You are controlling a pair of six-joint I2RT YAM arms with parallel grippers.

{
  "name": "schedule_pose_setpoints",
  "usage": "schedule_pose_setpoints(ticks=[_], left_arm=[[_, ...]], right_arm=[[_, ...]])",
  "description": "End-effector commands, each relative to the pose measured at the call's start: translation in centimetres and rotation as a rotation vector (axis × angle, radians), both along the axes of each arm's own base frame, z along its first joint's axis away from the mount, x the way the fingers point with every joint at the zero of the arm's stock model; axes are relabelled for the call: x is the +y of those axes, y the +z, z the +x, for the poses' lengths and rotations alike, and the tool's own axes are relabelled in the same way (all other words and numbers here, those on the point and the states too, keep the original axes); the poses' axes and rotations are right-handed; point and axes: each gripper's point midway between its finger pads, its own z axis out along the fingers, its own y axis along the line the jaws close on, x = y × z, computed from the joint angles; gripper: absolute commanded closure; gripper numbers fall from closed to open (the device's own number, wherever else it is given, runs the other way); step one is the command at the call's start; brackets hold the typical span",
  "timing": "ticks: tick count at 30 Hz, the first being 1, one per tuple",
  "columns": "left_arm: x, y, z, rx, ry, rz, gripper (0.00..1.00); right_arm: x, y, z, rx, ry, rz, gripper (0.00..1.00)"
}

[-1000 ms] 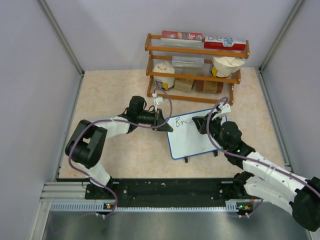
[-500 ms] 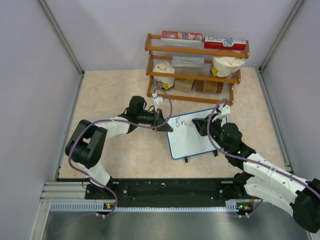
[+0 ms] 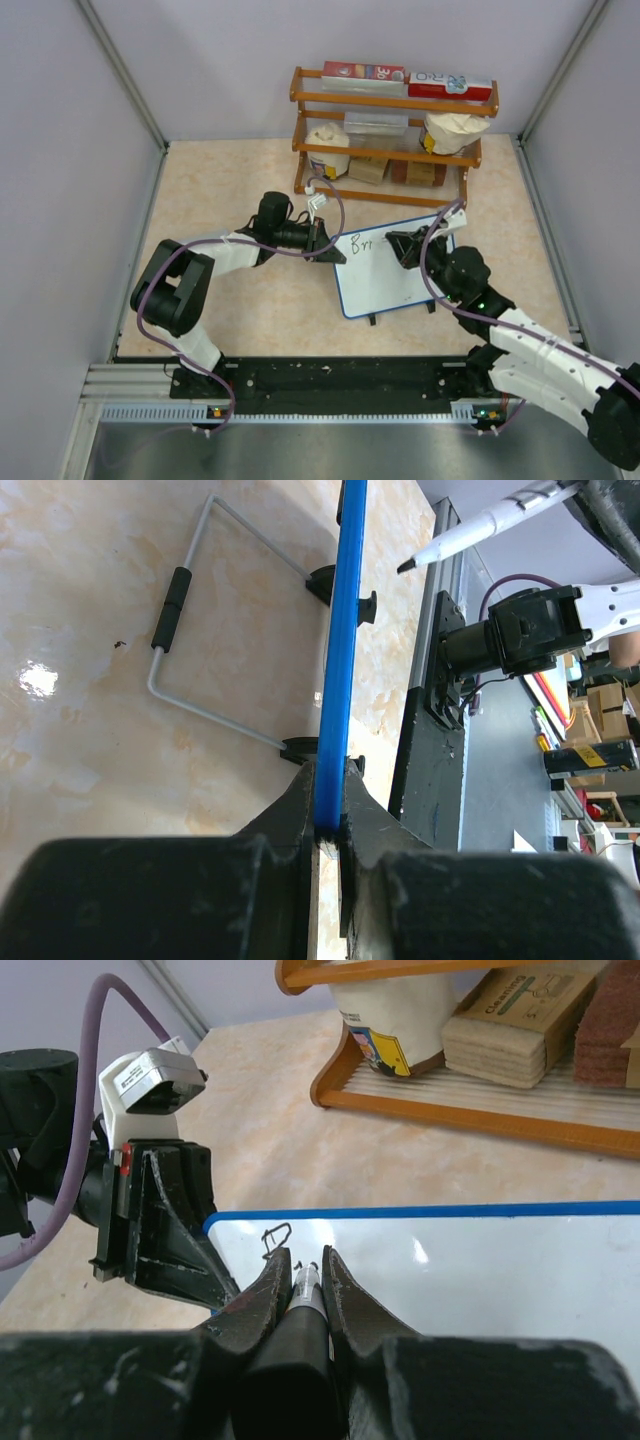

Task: Write a sentence on the whiteboard
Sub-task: Write with the whiteboard marker on the whiteboard.

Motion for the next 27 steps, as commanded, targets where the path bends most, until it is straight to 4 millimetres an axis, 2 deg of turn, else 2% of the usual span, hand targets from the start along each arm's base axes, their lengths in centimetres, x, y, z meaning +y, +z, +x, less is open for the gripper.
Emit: schedule_pose_setpoints(ticks=[1, 9, 20, 23, 27], left_arm=[[0.5, -3.1, 0.8, -0.052, 0.04, 0.101, 1.0], [0.6, -3.1, 0.8, -0.054, 0.042, 0.103, 1.0], [0.6, -3.1, 0.7, -0.054, 0.041, 0.105, 1.0], [0.6, -3.1, 0.8, -0.056, 0.043, 0.105, 1.0], [0.6, -3.0, 0.8, -0.056, 0.043, 0.104, 1.0]], right_arm=[[0.0, 4.1, 1.4, -0.099, -0.031, 0.03, 1.0], [0.3, 3.9, 2.4, -0.095, -0.047, 0.012, 1.0], [0.2, 1.4, 2.8, -0.051, -0.066, -0.029, 1.0], [0.1, 1.4, 2.7, -0.049, -0.066, -0.028, 1.0], [-0.2, 3.4, 1.9, -0.088, -0.058, 0.014, 1.0]])
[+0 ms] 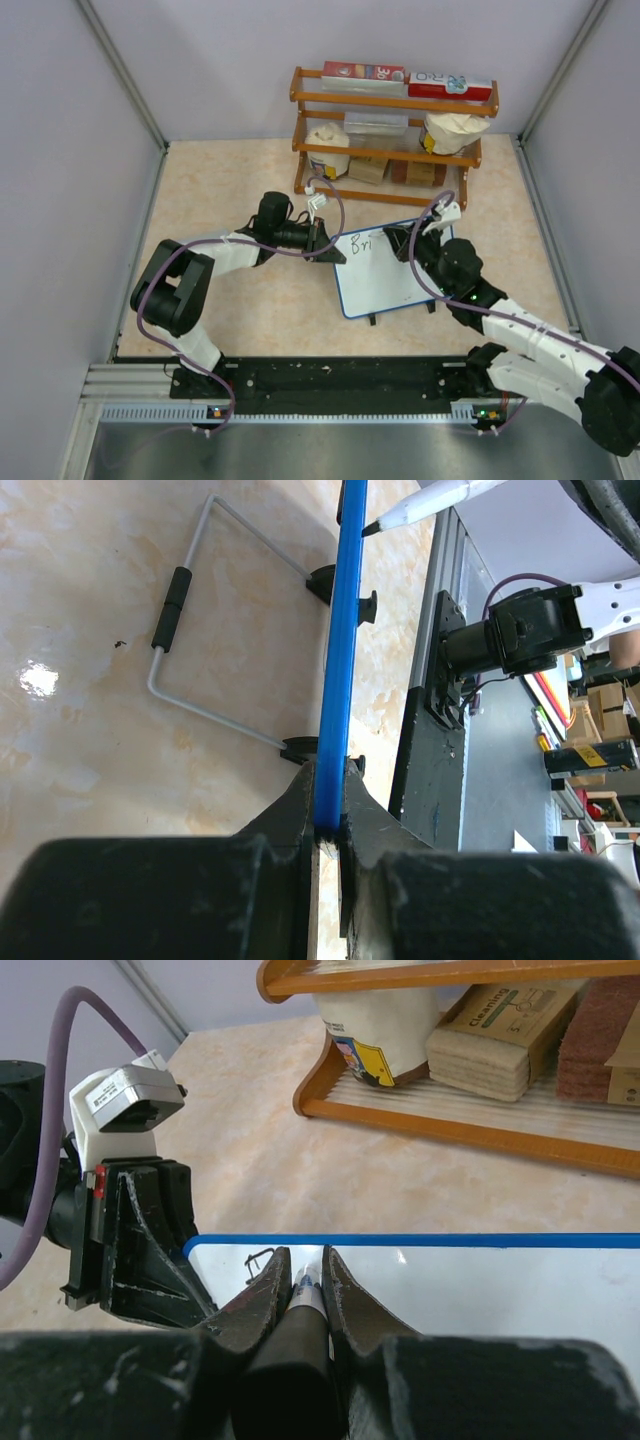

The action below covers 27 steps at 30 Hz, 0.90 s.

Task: Write a sentence on the whiteboard
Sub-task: Write with the whiteboard marker on the whiteboard.

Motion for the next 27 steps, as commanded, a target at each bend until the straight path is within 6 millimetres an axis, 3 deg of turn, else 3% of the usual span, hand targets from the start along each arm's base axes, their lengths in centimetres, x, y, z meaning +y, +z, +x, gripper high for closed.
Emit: schedule_pose_setpoints(ticks=[1, 5, 13, 27], left_arm=[[0.6, -3.0, 0.8, -0.056, 0.044, 0.103, 1.0], [0.5, -3.0, 0.8, -0.056, 0.041, 0.102, 1.0], [0.6, -3.0, 0.7, -0.057, 0.042, 0.104, 1.0], [0.6, -3.2, 0.8, -0.052, 0.042, 0.105, 1.0]], right_arm=[[-0.9, 3.7, -0.2, -0.09, -0.025, 0.06, 1.0], [-1.3, 4.5, -0.7, -0.1, -0.028, 0.07, 1.0], [-1.8, 1.7, -0.8, -0.039, -0.041, 0.007, 1.0], [-2.0, -0.1, -0.4, -0.011, -0.057, -0.041, 1.0]])
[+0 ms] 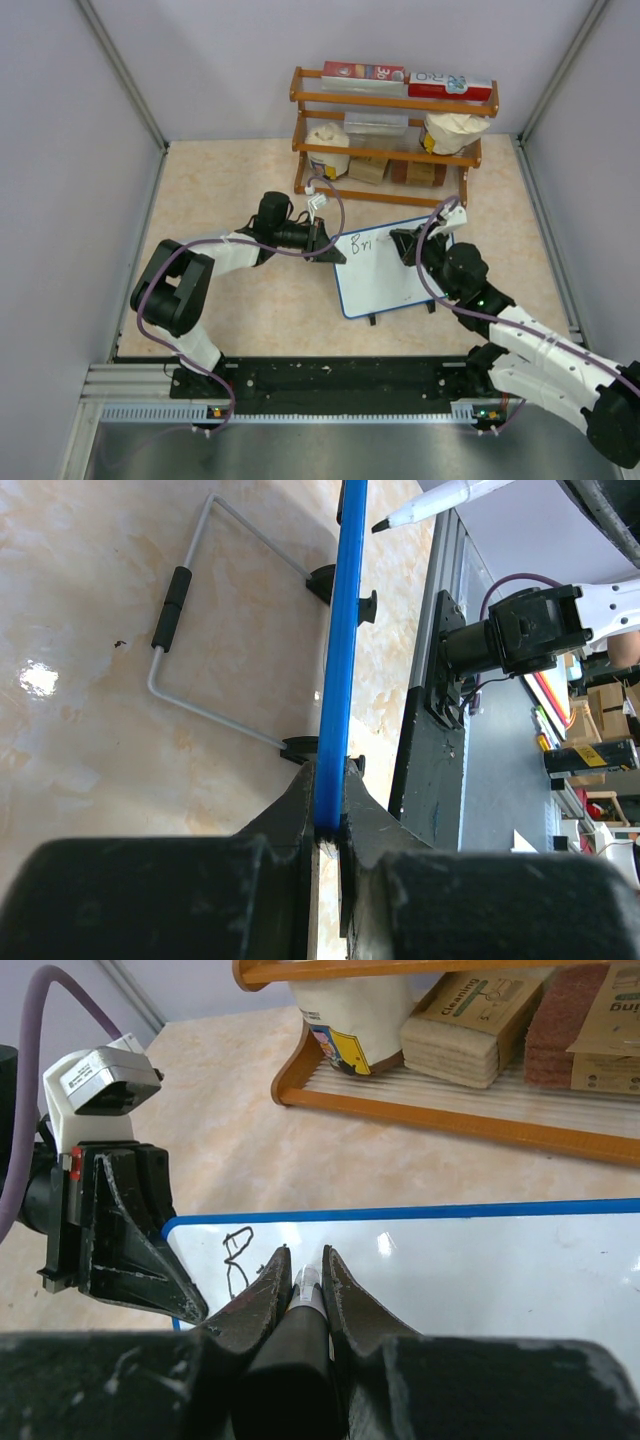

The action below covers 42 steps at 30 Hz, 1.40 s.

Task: Write a sentence on the whiteboard
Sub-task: Write with the whiteboard marker on the whiteboard.

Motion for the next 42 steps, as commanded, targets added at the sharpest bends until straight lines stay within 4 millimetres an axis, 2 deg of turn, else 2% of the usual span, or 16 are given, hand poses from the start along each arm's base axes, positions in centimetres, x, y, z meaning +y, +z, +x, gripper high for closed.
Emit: schedule_pose_setpoints(ticks=[1, 10, 15, 21, 29, 42], left_arm=[[0.5, -3.2, 0.8, -0.052, 0.042, 0.104, 1.0], [0.6, -3.2, 0.8, -0.054, 0.043, 0.104, 1.0], [0.6, -3.1, 0.8, -0.055, 0.043, 0.104, 1.0], [0.6, -3.3, 0.8, -0.051, 0.043, 0.106, 1.0], [0.5, -3.3, 0.8, -0.05, 0.041, 0.106, 1.0], [0.5, -3.3, 0.8, -0.047, 0.039, 0.105, 1.0]], right_arm=[[-0.4, 0.1, 0.6, -0.017, -0.026, -0.011, 1.0], [-0.1, -0.6, 1.0, 0.005, -0.024, -0.018, 1.0], [0.5, -0.5, 0.7, 0.005, 0.009, -0.017, 1.0], [0.8, -1.4, 0.3, 0.033, 0.037, -0.034, 1.0], [0.7, -2.1, -0.2, 0.054, 0.051, -0.043, 1.0], [-0.2, -2.1, -0.4, 0.052, 0.018, -0.056, 1.0]])
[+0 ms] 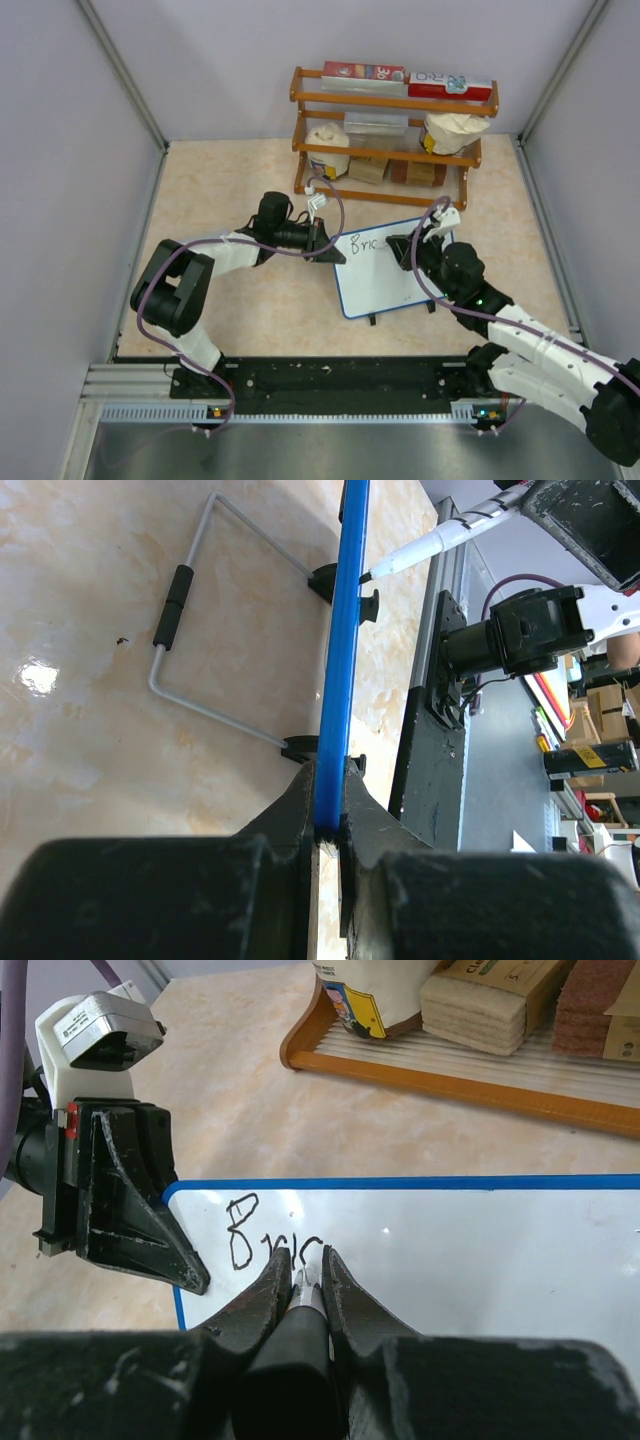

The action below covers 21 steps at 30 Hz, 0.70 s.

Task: Write a sentence on the whiteboard
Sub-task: Write with the whiteboard marker on the whiteboard.

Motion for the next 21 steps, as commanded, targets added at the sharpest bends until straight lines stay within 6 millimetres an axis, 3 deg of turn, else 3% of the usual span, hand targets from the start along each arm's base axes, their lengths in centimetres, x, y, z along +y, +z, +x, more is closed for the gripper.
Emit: schedule_pose_setpoints(ticks=[1, 21], left_arm=[[0.5, -3.2, 0.8, -0.053, 0.037, 0.101, 1.0], [0.4, -3.2, 0.8, -0.054, 0.036, 0.099, 1.0]], right_arm=[[-1.1, -0.4, 0.3, 0.001, -0.047, -0.02, 1.0], [-1.6, 1.7, 2.2, -0.037, -0.124, 0.024, 1.0]])
